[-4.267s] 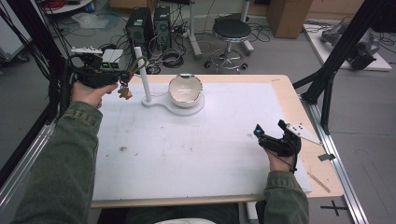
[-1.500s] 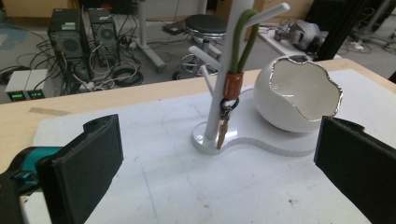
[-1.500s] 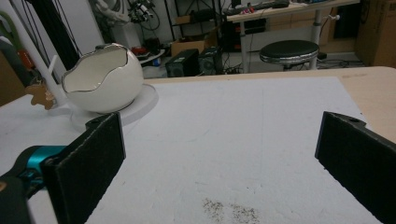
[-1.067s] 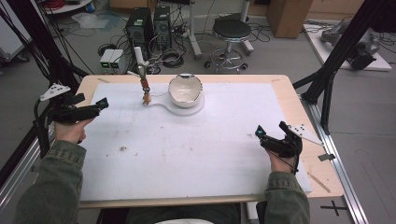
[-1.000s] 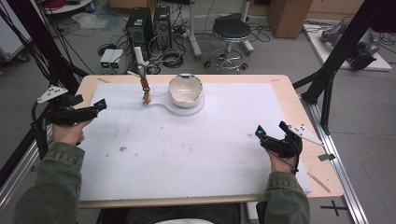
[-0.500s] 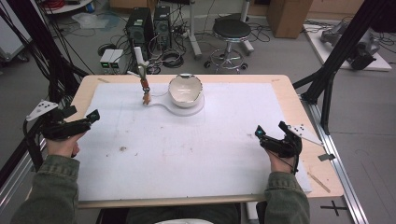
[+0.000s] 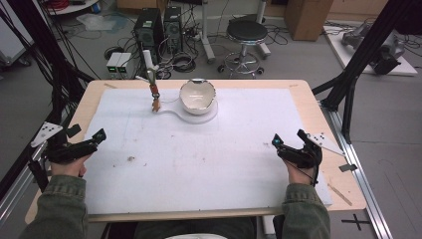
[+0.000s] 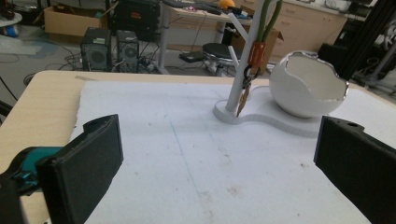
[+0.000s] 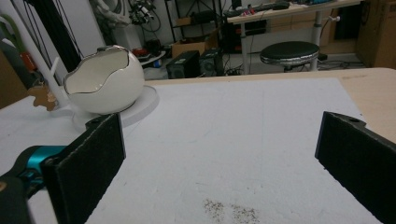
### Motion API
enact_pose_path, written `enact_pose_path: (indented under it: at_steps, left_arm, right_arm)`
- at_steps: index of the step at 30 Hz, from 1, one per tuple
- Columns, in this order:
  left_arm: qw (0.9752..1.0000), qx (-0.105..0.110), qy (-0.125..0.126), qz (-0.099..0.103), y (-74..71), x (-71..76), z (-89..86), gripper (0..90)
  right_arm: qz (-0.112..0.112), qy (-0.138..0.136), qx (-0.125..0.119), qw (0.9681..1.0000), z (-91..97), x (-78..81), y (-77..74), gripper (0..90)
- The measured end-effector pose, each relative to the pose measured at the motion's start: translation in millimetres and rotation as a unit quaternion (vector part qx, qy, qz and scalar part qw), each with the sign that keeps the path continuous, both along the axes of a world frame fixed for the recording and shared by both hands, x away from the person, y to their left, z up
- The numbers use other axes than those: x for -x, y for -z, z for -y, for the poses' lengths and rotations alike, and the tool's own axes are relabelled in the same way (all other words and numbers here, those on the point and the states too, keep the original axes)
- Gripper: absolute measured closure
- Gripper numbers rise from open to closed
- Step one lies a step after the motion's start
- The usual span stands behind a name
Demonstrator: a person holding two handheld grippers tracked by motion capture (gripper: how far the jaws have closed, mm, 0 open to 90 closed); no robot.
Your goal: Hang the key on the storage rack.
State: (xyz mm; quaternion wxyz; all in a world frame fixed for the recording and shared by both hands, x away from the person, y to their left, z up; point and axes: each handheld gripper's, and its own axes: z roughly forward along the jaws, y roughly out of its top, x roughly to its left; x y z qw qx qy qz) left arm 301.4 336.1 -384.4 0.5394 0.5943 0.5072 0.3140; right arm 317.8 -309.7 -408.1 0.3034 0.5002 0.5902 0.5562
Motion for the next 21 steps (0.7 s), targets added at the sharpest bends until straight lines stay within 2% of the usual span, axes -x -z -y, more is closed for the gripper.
enact_pose_path:
  at_steps: [3, 7, 12, 14, 16, 21]
  left_arm:
    - [1.0000, -0.005, -0.004, -0.001, 8.0, 3.7, 1.1, 1.6]
    - [0.9994, -0.027, -0.021, -0.002, 15.5, 7.7, 0.6, 1.6]
    - [0.9978, -0.055, -0.028, -0.024, 25.0, 6.3, -6.8, 1.6]
    - [0.9982, -0.047, -0.033, -0.016, 23.0, 6.4, -9.2, 1.6]
    - [0.9988, -0.031, -0.037, -0.007, 21.2, 6.7, -11.3, 1.6]
    - [0.9992, -0.016, -0.037, -0.004, 21.6, 4.8, -12.5, 1.6]
  right_arm:
    - [0.000, 0.000, 0.000, 1.0000, -0.1, 0.2, -0.1, 0.6]
    - [0.001, -0.001, 0.001, 1.0000, -0.1, 0.4, -0.1, 0.6]
    - [0.001, 0.000, 0.000, 1.0000, 1.3, 0.6, 0.0, 0.6]
    - [0.000, 0.000, 0.003, 1.0000, 1.3, 0.7, 0.1, 0.6]
    - [0.003, -0.001, 0.008, 1.0000, 1.2, 0.7, 0.2, 0.6]
    - [0.001, -0.001, 0.013, 0.9999, 0.0, 0.4, 0.2, 0.6]
